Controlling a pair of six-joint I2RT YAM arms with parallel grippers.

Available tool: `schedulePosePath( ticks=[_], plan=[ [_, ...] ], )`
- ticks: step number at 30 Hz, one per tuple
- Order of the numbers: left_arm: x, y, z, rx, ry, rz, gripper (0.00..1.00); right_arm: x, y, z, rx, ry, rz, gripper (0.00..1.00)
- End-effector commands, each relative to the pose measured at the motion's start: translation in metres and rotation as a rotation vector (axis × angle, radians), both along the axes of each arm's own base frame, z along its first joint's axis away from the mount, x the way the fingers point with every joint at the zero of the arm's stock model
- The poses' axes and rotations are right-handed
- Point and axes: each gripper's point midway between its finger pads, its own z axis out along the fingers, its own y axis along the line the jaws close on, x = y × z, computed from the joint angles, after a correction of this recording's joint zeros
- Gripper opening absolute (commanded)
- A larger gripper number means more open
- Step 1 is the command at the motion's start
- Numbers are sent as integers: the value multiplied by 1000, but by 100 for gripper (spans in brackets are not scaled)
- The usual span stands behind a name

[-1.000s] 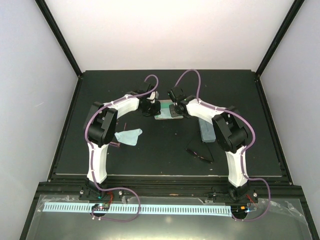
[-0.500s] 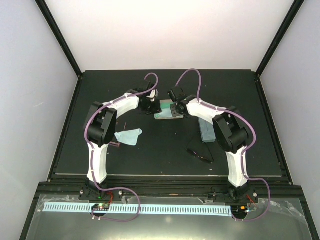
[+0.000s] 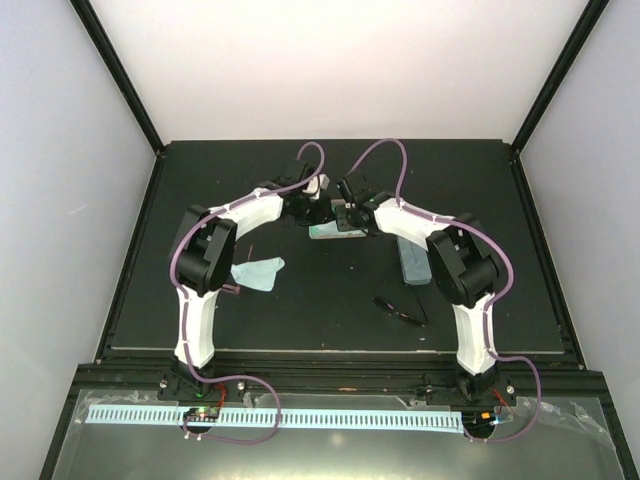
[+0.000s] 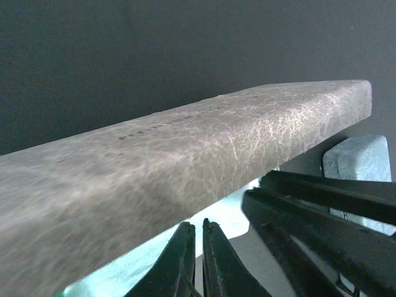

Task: Organize the sunglasses
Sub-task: Place the glasses cleaning cloth in the sunglasses case.

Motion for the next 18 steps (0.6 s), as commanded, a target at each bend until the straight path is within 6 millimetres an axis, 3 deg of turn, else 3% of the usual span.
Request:
schedulePosePath(
  ticks=[1, 9, 14, 18],
  plan=[
    [1, -16, -20, -37, 10, -11, 5, 1, 4, -24, 57, 29, -38, 14],
    [-3, 3, -56, 77, 45, 48, 4, -1, -11, -42, 1, 40, -100, 14],
    [-7, 23, -68, 184, 60, 91, 4, -2, -36, -35, -98, 15, -188, 24],
    [-6, 32, -65, 232, 45, 102, 4, -1, -54, -20, -154, -21, -252, 33]
  ],
)
